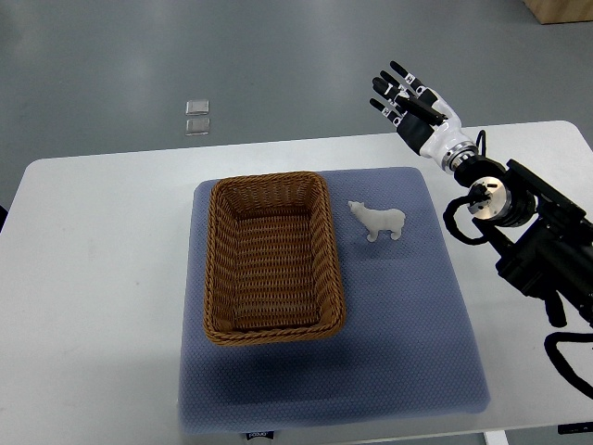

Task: Place white bear in brown basket with right hand
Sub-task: 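Move the right hand forward and over the white polar bear figurine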

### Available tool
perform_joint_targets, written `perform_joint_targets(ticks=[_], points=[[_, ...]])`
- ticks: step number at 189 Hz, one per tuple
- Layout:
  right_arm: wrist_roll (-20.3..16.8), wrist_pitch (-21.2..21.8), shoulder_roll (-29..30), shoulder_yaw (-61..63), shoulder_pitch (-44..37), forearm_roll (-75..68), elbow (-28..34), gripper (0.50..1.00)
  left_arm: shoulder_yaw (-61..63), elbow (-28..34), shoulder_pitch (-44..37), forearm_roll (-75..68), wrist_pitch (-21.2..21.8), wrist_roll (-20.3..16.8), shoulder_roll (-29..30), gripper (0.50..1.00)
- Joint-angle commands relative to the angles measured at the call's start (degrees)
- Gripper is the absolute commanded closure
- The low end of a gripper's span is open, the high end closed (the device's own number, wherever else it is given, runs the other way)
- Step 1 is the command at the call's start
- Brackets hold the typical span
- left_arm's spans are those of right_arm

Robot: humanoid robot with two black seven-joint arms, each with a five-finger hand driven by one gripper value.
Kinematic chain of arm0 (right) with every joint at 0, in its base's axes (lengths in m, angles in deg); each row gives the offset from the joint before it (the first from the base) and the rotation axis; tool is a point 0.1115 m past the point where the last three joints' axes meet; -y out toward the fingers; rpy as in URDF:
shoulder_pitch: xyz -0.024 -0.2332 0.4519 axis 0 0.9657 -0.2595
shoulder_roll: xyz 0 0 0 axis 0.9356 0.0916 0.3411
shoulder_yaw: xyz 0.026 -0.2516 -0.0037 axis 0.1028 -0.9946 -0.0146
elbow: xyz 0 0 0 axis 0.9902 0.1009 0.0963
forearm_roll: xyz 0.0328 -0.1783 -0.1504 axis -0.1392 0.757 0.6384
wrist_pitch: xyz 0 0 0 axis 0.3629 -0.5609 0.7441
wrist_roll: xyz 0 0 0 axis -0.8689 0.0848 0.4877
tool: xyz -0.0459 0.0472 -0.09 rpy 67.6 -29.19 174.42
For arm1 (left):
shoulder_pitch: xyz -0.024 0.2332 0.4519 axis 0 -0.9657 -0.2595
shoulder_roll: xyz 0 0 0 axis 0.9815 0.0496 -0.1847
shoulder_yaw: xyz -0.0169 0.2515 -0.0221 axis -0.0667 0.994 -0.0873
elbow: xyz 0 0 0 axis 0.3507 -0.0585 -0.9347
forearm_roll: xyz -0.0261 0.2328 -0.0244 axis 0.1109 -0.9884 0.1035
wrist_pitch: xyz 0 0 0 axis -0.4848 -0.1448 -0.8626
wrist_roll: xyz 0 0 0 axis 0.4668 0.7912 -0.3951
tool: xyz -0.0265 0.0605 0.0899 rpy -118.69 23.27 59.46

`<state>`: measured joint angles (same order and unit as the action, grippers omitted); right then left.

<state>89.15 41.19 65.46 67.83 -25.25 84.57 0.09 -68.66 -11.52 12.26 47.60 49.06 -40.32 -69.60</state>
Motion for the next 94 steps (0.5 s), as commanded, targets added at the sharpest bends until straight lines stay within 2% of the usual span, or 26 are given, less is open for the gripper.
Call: perform_joint_targets(ticks=[1,31,61,94], points=[[-0.90,0.36,-3.72,-6.74,-2.49,7.69,2.07,0.574,0.00,0.00,0.00,-0.02,-0.02,0.00,0.00,0.500],[-3.18,1.07,-11.63,-22.83,-10.23,22.28,9.72,0.574,0.00,-0.17,0.00,-0.11,-0.02,0.00,0.00,0.500],[-7.32,7.75,-15.41,-46.21,-26.40,26.59,11.04,0.572,-0.08,-0.26,0.00,-0.11,-0.02,0.00,0.00,0.500],[-16.01,12.84,-15.49,-65.10,-42.65,26.50,14.29,0.572,0.00,-0.61,0.00,-0.11,-0.02,0.00,0.00,0.500]])
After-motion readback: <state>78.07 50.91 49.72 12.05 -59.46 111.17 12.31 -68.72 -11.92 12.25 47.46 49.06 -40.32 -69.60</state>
